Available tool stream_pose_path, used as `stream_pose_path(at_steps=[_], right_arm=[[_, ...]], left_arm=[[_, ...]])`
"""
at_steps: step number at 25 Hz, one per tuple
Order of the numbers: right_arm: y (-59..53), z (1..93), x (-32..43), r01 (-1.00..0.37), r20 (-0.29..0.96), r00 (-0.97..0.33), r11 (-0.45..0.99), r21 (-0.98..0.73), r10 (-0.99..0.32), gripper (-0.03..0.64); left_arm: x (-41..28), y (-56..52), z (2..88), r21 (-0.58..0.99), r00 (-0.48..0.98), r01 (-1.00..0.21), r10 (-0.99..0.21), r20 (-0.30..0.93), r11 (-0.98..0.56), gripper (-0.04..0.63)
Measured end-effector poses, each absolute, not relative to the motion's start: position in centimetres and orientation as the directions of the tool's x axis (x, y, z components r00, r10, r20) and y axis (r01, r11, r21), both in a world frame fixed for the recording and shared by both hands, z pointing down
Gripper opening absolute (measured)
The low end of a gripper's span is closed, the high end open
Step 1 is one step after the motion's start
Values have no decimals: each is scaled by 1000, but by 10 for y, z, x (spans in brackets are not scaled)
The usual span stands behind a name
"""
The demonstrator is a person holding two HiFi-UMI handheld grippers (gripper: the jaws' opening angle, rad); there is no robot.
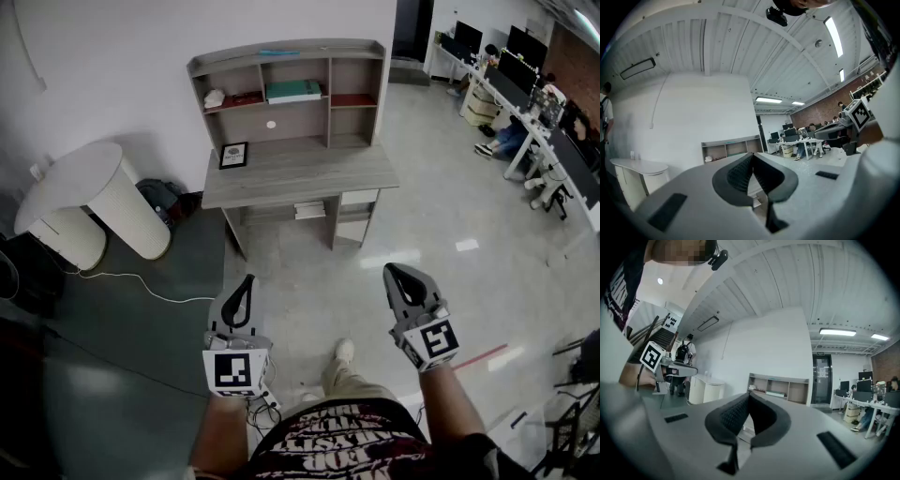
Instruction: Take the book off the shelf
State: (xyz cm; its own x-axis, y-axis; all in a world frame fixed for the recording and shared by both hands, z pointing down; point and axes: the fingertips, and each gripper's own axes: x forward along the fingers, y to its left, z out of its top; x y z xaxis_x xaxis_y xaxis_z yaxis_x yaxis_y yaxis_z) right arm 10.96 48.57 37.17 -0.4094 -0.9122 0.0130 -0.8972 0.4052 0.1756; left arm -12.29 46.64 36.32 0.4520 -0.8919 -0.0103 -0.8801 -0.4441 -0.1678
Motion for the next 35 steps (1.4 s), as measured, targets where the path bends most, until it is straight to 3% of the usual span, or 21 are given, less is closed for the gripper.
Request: stream_pose_path(at_steps=[7, 8, 10, 24, 35], right_arm=[[455, 376, 116, -911, -51, -392, 380, 161, -918, 6], [448, 378, 117, -910, -54, -396, 383, 160, -917, 31], [432, 382, 116, -902, -41, -415, 405, 151, -909, 143], [309, 410, 151, -903, 54, -424, 426, 60, -904, 296], [222, 407, 199, -888, 64, -453, 456, 59, -889, 322]], left_arm=[[-123, 425, 374, -158, 432, -891, -902, -12, -425, 6], [-123, 418, 374, -156, 428, -893, -904, -12, -421, 6], [-120, 403, 375, -156, 435, -890, -900, -10, -428, 6], [-114, 284, 389, -128, 384, -913, -922, 51, -387, 6], [-55, 203, 385, -126, 377, -917, -926, 32, -378, 6]])
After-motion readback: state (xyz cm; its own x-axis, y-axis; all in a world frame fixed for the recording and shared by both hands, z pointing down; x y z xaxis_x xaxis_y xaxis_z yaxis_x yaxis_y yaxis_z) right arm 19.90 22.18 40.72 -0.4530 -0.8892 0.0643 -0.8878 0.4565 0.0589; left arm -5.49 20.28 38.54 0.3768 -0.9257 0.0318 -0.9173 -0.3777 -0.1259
